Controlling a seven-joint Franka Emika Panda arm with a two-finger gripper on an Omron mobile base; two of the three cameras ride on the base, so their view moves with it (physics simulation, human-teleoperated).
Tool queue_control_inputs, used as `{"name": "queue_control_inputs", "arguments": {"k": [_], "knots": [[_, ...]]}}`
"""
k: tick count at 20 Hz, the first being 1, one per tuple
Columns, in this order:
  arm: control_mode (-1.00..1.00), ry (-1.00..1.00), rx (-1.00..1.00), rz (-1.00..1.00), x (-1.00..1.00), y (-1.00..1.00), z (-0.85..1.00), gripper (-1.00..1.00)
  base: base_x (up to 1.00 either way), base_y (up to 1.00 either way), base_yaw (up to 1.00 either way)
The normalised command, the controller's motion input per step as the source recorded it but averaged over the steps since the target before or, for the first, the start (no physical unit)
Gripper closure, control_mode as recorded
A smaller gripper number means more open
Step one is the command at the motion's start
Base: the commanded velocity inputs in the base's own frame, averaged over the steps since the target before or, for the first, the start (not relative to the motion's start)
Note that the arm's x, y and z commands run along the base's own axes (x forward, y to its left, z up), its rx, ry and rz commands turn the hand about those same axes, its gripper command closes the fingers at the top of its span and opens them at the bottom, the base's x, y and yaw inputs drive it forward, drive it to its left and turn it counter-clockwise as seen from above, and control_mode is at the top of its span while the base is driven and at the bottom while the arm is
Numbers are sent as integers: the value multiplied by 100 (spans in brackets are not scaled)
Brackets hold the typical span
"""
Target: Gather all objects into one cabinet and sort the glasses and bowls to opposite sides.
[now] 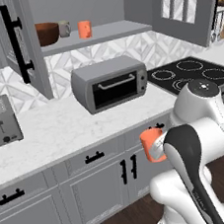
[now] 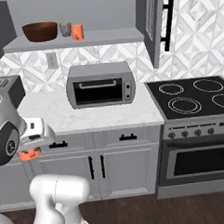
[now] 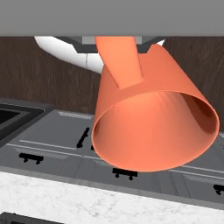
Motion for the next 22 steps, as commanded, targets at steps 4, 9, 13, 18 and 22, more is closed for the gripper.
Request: {"name": "queue_control_inputs", "arguments": {"k": [4, 9, 13, 18, 22], "knots": [[100, 0, 0, 0, 0, 0, 0, 100, 32, -31, 1], [100, 0, 0, 0, 0, 0, 0, 100, 21, 6, -2], [100, 0, 0, 0, 0, 0, 0, 100, 16, 5, 0], [100, 0, 0, 0, 0, 0, 0, 100, 69, 0, -36], [100, 0, 0, 0, 0, 0, 0, 100, 87, 33, -46]]}}
